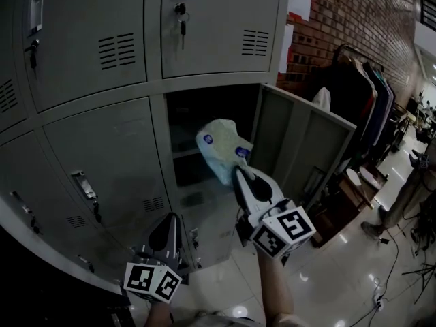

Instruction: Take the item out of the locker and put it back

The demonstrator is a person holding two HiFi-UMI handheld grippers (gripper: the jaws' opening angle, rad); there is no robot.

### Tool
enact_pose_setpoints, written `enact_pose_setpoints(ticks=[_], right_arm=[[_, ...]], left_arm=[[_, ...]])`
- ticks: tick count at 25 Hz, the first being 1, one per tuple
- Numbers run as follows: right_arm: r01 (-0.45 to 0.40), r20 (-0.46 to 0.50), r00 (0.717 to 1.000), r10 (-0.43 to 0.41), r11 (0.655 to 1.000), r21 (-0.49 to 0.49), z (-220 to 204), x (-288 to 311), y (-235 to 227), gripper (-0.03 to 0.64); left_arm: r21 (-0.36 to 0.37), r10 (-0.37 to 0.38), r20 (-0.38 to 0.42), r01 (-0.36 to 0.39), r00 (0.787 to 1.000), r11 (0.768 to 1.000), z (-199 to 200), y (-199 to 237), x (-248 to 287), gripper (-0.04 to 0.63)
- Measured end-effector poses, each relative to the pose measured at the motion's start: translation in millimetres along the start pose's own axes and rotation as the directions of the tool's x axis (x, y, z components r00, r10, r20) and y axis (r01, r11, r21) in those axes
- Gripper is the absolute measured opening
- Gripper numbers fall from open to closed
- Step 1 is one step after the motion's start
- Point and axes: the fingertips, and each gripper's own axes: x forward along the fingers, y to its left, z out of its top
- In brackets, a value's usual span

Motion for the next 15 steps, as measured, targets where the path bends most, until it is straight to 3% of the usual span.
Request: enact_pose_setpoints(ticks=[5,10,15], right_arm=[[-0.007,-0.135,0.991,-0.001,0.998,-0.065,-4.3,101.7,-49.5,0.015],[0.010,-0.294,0.955,-0.050,0.991,-0.134,-47.7,168.0,-86.5,0.015],[0.015,-0.323,0.944,-0.064,0.988,-0.152,-67.7,193.3,-94.2,0.015]], left_arm=[[0.003,0.015,-0.005,-0.014,1.000,1.000,1.3,10.8,5.0,0.005],[0.016,0.050,0.006,-0.050,0.999,0.999,7.3,29.3,8.9,0.005],[0.017,0.095,0.024,-0.095,0.995,0.995,14.8,50.7,12.0,0.005]])
